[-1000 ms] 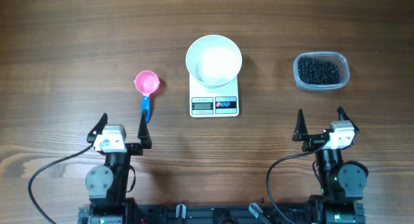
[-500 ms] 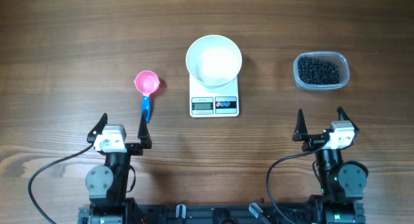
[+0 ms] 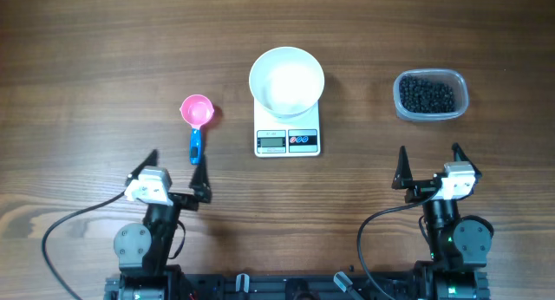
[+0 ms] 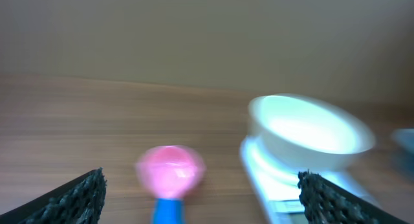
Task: Scoop item into bowl and weigh 150g on scale
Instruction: 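Reach the left gripper to the pink scoop and grasp its blue handle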
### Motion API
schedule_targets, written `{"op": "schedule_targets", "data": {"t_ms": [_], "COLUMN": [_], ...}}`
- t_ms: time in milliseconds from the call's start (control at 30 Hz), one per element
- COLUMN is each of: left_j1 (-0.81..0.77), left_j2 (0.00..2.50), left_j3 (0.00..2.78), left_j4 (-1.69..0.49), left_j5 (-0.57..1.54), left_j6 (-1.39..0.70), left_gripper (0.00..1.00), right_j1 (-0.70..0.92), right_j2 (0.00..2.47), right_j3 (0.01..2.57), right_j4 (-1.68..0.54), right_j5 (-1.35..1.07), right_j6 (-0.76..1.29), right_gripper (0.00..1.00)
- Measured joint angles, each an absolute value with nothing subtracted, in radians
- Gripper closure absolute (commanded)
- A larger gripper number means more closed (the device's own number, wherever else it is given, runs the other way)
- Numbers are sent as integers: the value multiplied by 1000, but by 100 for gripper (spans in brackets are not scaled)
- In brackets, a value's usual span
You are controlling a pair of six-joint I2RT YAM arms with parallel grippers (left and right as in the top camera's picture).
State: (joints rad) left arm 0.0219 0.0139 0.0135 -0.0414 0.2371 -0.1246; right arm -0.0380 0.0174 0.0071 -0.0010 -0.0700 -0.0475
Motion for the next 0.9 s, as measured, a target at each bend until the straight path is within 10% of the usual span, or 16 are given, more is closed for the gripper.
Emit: {"op": "schedule_targets", "data": {"t_ms": [433, 900], "left_j1": [22, 26], "left_j2": [14, 521], "left_j3": [29, 730], "left_j4": [402, -692], "left_j5": [641, 501], "left_j6": [-549, -431], "left_gripper": [0, 0], "right_j1": [-38, -38], "right_j2": [18, 18], "right_j3": [7, 7], "right_j4": [-1, -1], "right_j5": [-70, -70], "right_j6": [-47, -47], "right_gripper": [0, 0]}}
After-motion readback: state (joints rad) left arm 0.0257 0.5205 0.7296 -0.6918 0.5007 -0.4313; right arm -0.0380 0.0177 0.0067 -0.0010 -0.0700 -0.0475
